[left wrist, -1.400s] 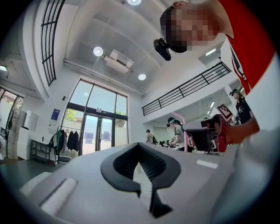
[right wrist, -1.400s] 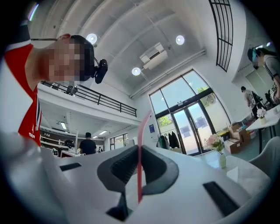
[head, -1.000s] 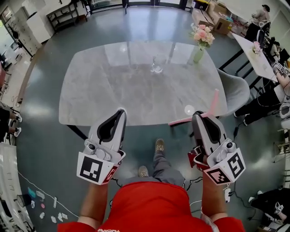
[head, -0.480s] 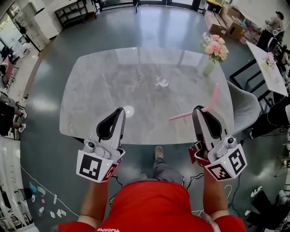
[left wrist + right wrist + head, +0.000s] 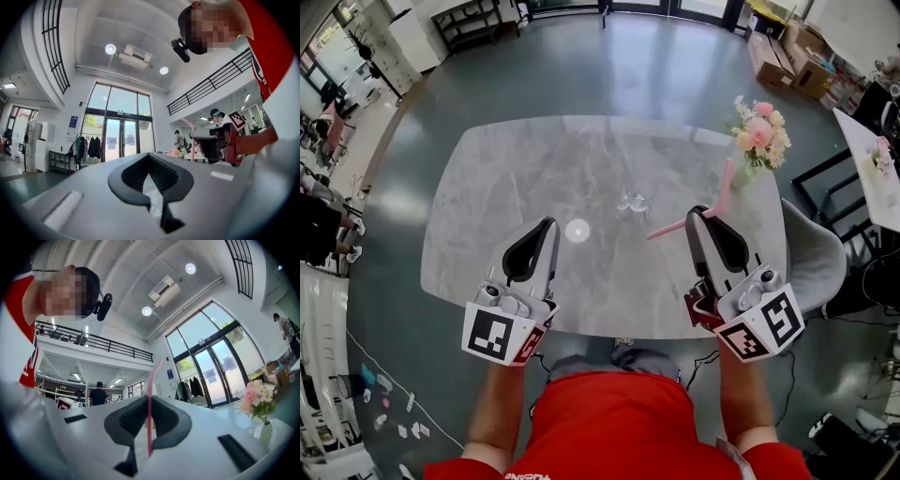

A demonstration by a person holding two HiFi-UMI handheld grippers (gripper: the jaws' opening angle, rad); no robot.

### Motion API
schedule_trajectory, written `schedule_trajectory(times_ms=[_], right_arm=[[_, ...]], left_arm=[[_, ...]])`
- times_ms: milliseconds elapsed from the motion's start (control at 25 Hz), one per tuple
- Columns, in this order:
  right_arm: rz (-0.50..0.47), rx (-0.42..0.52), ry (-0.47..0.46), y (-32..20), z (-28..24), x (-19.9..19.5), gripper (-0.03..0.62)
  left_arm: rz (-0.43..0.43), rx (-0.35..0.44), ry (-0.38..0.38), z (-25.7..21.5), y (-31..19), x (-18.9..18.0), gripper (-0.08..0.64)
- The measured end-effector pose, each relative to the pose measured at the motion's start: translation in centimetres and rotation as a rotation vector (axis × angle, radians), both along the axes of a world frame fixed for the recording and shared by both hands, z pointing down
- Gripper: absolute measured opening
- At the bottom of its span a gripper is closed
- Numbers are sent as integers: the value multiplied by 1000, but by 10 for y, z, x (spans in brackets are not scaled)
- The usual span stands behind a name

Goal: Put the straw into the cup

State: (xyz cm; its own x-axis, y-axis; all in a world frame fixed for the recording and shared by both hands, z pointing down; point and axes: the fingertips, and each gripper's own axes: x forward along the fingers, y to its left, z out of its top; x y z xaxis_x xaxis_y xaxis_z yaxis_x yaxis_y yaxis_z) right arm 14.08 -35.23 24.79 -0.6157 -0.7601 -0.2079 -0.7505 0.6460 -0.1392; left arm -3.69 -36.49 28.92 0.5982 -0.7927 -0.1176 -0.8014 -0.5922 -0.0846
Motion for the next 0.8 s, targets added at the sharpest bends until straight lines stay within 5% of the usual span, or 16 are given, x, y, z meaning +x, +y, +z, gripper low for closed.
schedule_trajectory(times_ms=[800], right_arm=[[152, -165, 179, -170, 128, 0, 15]], left_arm=[[61, -115, -35, 64, -102, 29, 5]])
